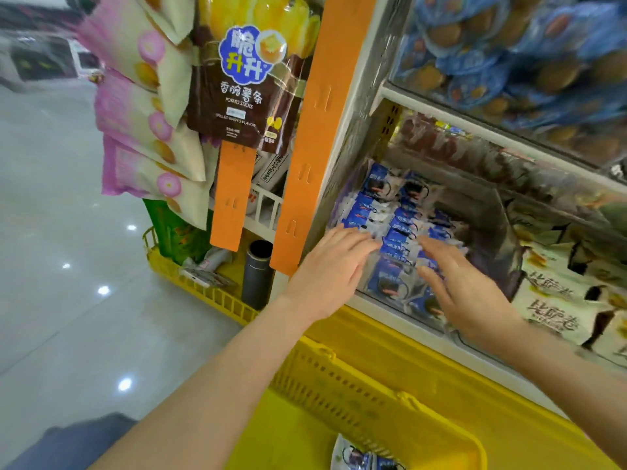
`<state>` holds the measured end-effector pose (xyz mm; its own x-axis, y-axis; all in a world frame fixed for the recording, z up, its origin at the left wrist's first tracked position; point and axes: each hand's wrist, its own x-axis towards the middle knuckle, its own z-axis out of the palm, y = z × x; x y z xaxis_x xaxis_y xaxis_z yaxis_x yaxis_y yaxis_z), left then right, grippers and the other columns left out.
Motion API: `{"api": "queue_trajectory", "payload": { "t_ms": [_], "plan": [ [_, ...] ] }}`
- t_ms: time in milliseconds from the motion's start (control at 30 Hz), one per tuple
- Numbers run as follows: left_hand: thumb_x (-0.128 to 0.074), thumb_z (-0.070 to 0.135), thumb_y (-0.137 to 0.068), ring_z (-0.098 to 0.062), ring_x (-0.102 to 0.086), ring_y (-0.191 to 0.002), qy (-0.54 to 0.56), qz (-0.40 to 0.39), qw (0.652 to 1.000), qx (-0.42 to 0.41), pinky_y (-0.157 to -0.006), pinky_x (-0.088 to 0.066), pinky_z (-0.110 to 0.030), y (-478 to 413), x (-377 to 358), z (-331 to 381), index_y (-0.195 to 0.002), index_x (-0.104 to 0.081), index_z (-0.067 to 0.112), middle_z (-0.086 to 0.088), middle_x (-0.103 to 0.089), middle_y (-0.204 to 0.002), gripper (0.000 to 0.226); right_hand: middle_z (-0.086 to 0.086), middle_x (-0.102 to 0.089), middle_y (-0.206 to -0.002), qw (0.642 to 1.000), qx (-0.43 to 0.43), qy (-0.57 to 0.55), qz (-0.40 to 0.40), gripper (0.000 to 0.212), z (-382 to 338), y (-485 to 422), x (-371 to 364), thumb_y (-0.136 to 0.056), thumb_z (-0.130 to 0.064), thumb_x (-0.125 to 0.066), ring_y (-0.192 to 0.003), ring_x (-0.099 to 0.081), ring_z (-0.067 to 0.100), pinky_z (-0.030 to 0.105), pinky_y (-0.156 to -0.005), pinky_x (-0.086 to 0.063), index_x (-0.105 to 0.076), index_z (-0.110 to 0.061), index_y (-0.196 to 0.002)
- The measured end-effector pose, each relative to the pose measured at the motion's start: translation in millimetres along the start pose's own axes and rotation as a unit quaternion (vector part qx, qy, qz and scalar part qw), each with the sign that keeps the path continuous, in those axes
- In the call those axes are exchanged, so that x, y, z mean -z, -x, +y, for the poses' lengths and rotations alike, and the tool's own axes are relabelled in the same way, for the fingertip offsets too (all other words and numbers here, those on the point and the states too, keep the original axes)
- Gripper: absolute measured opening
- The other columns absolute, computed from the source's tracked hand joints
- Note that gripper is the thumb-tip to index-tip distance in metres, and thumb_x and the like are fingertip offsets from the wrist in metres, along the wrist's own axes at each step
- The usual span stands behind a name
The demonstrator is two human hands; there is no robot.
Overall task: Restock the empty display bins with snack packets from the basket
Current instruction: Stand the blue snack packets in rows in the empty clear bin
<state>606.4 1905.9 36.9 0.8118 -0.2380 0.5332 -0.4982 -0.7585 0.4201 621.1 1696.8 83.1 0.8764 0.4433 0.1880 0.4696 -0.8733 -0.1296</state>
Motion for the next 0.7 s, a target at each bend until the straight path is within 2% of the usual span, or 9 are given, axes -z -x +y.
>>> {"api": "queue_trajectory", "payload": {
  "t_ms": [100, 167, 200, 267, 333, 367, 433, 533, 700],
  "plan": [
    [-0.043, 0.008, -0.096, -0.017, -0.031, -0.136, -0.018, 0.002, 1.000, 0.004, -0.113, -0.007, -0.023, 10.0, 3.1, 8.4, -0.136, -0.045, 0.015, -0.003, -0.044, -0.142, 0.040, 0.007, -0.049, -0.139, 0.999, 0.027, 0.026, 0.008, 0.049, 3.5, 34.3, -6.2, -0.095, -0.029, -0.046, -0.124, -0.048, 0.024, 0.029, -0.102, -0.034, -0.038, -0.013, -0.140],
    [-0.045, 0.006, -0.094, -0.019, -0.036, -0.132, -0.020, 0.006, 1.000, 0.010, -0.112, -0.014, -0.025, 20.2, 2.5, 17.6, -0.132, -0.050, 0.013, -0.005, -0.048, -0.137, 0.038, 0.014, -0.048, -0.139, 0.999, 0.024, 0.031, 0.038, 0.047, 8.1, 53.9, -9.4, -0.093, -0.017, -0.054, -0.131, -0.043, 0.027, 0.027, -0.111, -0.022, -0.044, -0.003, -0.136],
    [-0.046, 0.006, -0.093, -0.020, -0.041, -0.127, -0.020, 0.004, 1.000, 0.009, -0.110, -0.022, -0.029, 27.2, 0.9, 22.6, -0.128, -0.054, 0.011, -0.006, -0.053, -0.131, 0.036, 0.016, -0.047, -0.139, 0.997, 0.028, 0.031, 0.064, 0.044, 10.1, 64.9, -12.5, -0.091, -0.013, -0.056, -0.132, -0.042, 0.028, 0.030, -0.113, -0.022, -0.047, 0.000, -0.133],
    [-0.048, 0.007, -0.091, -0.020, -0.048, -0.114, -0.022, 0.002, 1.000, -0.001, -0.101, -0.033, -0.033, 44.4, -6.2, 33.2, -0.120, -0.059, 0.010, -0.006, -0.058, -0.116, 0.031, 0.015, -0.052, -0.134, 0.992, 0.037, 0.013, 0.118, 0.037, 13.0, 90.0, -26.4, -0.091, -0.012, -0.056, -0.128, -0.046, 0.028, 0.038, -0.108, -0.033, -0.053, -0.001, -0.126],
    [-0.047, 0.010, -0.089, -0.018, -0.051, -0.104, -0.016, 0.009, 1.000, -0.001, -0.092, -0.036, -0.030, 65.2, -22.1, 42.9, -0.113, -0.061, 0.010, -0.004, -0.060, -0.107, 0.028, 0.008, -0.059, -0.122, 0.992, 0.026, -0.018, 0.119, 0.027, 13.6, 117.7, -49.5, -0.094, -0.018, -0.052, -0.113, -0.057, 0.025, 0.035, -0.094, -0.044, -0.057, -0.009, -0.119],
    [-0.047, 0.010, -0.089, -0.016, -0.051, -0.102, -0.002, 0.006, 1.000, 0.015, -0.091, -0.036, -0.028, 76.2, -33.0, 47.9, -0.113, -0.061, 0.012, -0.003, -0.060, -0.105, 0.027, 0.003, -0.062, -0.116, 0.996, 0.016, -0.022, 0.080, 0.023, 12.1, 129.5, -62.4, -0.095, -0.020, -0.051, -0.106, -0.060, 0.022, 0.031, -0.087, -0.046, -0.057, -0.013, -0.116],
    [-0.047, 0.012, -0.093, -0.012, -0.048, -0.107, 0.044, -0.044, 0.994, 0.085, -0.094, -0.032, -0.024, 100.6, -59.7, 57.3, -0.120, -0.056, 0.016, 0.001, -0.058, -0.112, 0.029, -0.004, -0.059, -0.119, 0.996, -0.022, -0.029, -0.076, 0.025, 11.3, 147.8, -95.3, -0.098, -0.027, -0.044, -0.106, -0.059, 0.017, 0.023, -0.084, -0.044, -0.052, -0.021, -0.122],
    [-0.041, 0.018, -0.097, -0.011, -0.046, -0.115, 0.061, -0.190, 0.961, 0.190, -0.096, -0.035, -0.022, 149.1, -111.0, 58.4, -0.128, -0.048, 0.021, 0.004, -0.053, -0.124, 0.032, 0.001, -0.049, -0.131, 0.964, -0.041, -0.002, -0.263, 0.033, 17.2, 169.7, -156.0, -0.100, -0.023, -0.037, -0.113, -0.052, 0.020, 0.031, -0.087, -0.044, -0.040, -0.021, -0.132],
    [-0.038, 0.016, -0.098, -0.020, -0.049, -0.113, 0.058, -0.424, 0.869, 0.247, -0.094, -0.040, -0.031, 222.1, -172.8, 38.4, -0.128, -0.047, 0.013, -0.007, -0.050, -0.127, 0.031, 0.012, -0.044, -0.137, 0.904, -0.168, -0.110, -0.377, 0.038, 26.0, 210.1, -237.5, -0.101, -0.017, -0.035, -0.120, -0.047, 0.025, 0.033, -0.088, -0.040, -0.036, -0.009, -0.138]
  ]
}}
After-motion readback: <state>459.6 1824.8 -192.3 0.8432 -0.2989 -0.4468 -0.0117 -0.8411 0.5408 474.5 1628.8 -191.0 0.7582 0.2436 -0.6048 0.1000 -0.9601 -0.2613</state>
